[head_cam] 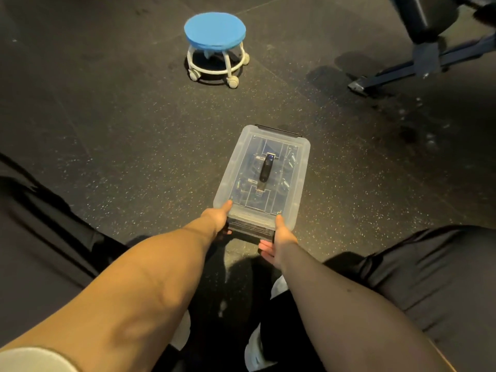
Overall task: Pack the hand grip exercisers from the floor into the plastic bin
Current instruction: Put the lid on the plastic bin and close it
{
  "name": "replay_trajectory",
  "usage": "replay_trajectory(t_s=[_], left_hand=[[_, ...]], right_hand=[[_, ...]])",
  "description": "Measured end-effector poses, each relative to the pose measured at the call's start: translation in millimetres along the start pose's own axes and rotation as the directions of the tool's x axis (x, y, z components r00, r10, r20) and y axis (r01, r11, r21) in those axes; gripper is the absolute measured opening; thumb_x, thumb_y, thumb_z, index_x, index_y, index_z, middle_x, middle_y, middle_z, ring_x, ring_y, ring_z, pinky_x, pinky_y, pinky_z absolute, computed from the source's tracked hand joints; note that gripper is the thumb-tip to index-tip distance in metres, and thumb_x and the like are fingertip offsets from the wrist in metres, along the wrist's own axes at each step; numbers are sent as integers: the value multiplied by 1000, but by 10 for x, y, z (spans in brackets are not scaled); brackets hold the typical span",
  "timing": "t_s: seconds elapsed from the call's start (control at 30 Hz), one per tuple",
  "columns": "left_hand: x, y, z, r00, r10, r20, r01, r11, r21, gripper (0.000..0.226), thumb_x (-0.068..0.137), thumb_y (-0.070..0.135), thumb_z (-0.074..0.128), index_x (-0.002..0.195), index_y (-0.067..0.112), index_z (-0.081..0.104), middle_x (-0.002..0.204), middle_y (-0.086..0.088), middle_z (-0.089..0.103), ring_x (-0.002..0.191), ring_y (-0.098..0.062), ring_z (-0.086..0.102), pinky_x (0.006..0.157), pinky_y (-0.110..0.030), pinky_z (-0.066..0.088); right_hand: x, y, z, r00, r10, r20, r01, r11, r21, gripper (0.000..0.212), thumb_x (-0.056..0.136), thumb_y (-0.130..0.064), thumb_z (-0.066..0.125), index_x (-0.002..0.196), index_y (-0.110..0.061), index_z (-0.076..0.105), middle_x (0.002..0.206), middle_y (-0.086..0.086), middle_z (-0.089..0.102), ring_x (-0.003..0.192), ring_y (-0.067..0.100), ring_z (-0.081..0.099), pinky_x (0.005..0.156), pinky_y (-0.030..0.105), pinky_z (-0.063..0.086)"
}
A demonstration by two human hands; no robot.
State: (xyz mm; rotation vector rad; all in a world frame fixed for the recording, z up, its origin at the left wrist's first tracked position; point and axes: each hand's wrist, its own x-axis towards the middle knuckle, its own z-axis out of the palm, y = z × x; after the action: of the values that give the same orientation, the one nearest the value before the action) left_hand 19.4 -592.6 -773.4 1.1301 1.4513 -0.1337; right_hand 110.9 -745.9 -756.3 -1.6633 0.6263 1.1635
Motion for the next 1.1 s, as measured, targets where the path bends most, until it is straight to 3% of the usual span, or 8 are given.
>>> replay_trajectory(t_s=[0.1, 0.37, 0.57, 0.77, 0.83, 0.93, 1.03, 1.1], left_hand=[[-145, 84, 10, 993, -61, 104, 68, 995, -70, 54, 98, 57, 48, 123, 10, 53, 92, -9, 67, 75, -23, 72, 59, -35, 57], [-142, 216, 104, 995, -97, 28, 99, 993, -68, 35, 104, 38, 41, 102, 6, 58, 61, -7, 50, 52, -19, 49, 53, -32, 50], [-48, 253, 131, 982, -177, -58, 177, 984, -11, 40, 93, 24, 46, 124, 1, 54, 65, -13, 59, 37, -23, 56, 39, -28, 49], [112, 377, 35, 976, -211, -53, 205, 973, -103, 27, 88, 19, 57, 112, 5, 59, 95, -19, 67, 73, -34, 69, 58, -42, 61], [101, 376, 21, 970, -241, 15, 238, 946, -220, 20, 92, 17, 57, 109, 5, 57, 97, -21, 66, 79, -36, 70, 57, -45, 62], [94, 288, 101, 958, -254, 136, 285, 902, -325, 22, 93, 16, 57, 111, 5, 56, 105, -22, 65, 91, -38, 69, 62, -48, 61], [66, 249, 158, 949, -267, 166, 308, 896, -321, 20, 92, 14, 61, 107, 2, 56, 107, -22, 65, 97, -37, 69, 79, -49, 60], [69, 223, 207, 951, -266, 161, 308, 876, -372, 30, 91, 19, 66, 113, 4, 54, 111, -22, 64, 93, -36, 68, 65, -45, 60]], right_hand=[[-54, -141, 43, 1000, -7, 6, 7, 1000, 15, 46, 96, -56, 53, 109, -13, 59, 96, 15, 73, 79, 23, 72, 84, 40, 60], [3, -379, 13, 994, 110, -29, -111, 992, -52, 35, 101, -35, 47, 126, -11, 56, 89, 14, 75, 78, 23, 74, 79, 39, 61], [44, -640, -101, 981, 183, 63, -150, 924, -351, 56, 99, -36, 55, 145, -10, 39, 114, 22, 68, 100, 40, 68, 87, 51, 58], [378, -1193, 67, 932, -323, -164, 148, 753, -642, 72, 86, -30, 65, 146, -4, 36, 146, 17, 47, 131, 37, 49, 106, 44, 44], [316, -1377, 90, 789, -570, -228, 191, 581, -791, 71, 83, -26, 69, 143, -5, 36, 143, 18, 45, 130, 37, 44, 106, 45, 43], [335, -1665, 229, 559, -827, 62, 345, 164, -924, 43, 90, -18, 60, 131, -9, 52, 131, 15, 50, 126, 34, 44, 101, 44, 44], [453, -1861, 531, 528, -701, 479, 487, -213, -847, 40, 86, -6, 59, 125, -11, 59, 129, 12, 50, 125, 33, 45, 102, 44, 45], [538, -2010, 717, 541, -573, 616, 465, -406, -786, 55, 84, -7, 61, 138, -11, 50, 141, 12, 43, 132, 34, 39, 111, 46, 38]])
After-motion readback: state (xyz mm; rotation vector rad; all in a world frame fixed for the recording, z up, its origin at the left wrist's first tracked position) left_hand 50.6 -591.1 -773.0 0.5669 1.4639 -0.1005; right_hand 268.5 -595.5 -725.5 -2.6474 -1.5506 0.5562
